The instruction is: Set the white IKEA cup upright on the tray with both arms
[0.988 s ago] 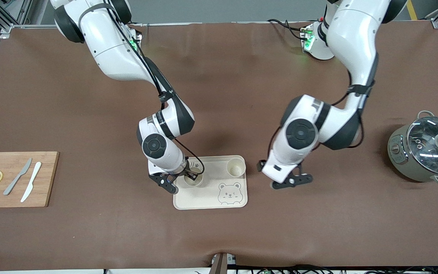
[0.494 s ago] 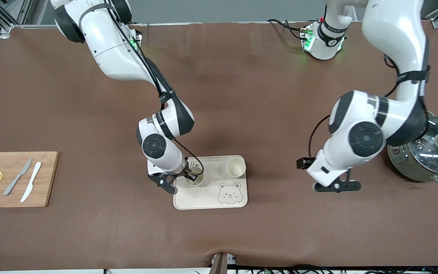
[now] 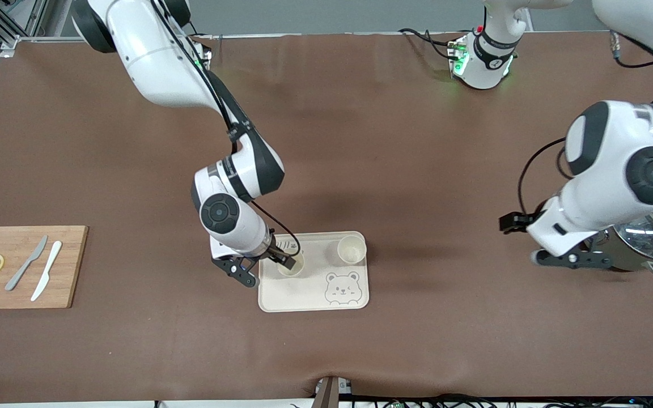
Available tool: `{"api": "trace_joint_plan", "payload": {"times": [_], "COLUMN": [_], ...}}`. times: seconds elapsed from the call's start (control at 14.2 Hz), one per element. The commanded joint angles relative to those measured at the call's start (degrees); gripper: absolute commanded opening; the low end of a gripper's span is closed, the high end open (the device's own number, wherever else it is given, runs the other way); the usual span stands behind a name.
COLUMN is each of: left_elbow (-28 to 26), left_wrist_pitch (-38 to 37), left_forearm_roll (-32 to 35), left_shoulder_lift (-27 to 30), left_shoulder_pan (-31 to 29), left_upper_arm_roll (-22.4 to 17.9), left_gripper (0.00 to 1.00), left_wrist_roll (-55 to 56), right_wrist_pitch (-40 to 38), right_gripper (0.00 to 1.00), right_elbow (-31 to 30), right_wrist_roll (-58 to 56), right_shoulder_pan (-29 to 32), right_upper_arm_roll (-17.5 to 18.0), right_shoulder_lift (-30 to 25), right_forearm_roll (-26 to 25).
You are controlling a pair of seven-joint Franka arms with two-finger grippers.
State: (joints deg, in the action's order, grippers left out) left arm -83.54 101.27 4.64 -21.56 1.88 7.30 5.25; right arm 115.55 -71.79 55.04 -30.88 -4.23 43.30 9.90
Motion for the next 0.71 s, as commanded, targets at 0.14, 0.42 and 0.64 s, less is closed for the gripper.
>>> {"api": "trace_joint_plan", "payload": {"times": [0.14,0.42,0.64], "left_elbow": [-2.42,-2.33,-2.25], "left_wrist_pitch": [-4.14,-8.10,-9.68], "left_forearm_roll": [-1.30,-1.48,-1.48], "left_shoulder_lift": [6.78,10.04,12.59], "left_shoulder_pan": [-4.25,-5.13,-5.75], "left_upper_arm_roll": [0.61,0.18,0.17], "left_gripper": [1.00,1.00,1.00], "left_wrist_roll": [-3.40,-4.63,-4.28], "right_wrist_pitch": [-25.75,-35.21,-34.69], "right_gripper": [1.00,1.00,1.00], "right_elbow": [-2.91,-13.86,-25.04], "right_wrist_roll": [-9.92,-20.20,-27.59], "right_shoulder_pan": [6.52,10.13,11.89], "right_upper_arm_roll": [0.89,0.54,0.54], "right_shoulder_lift": [-21.29,-41.31,-53.99], "right_forearm_roll": [0.38,-1.28,-7.86]}}
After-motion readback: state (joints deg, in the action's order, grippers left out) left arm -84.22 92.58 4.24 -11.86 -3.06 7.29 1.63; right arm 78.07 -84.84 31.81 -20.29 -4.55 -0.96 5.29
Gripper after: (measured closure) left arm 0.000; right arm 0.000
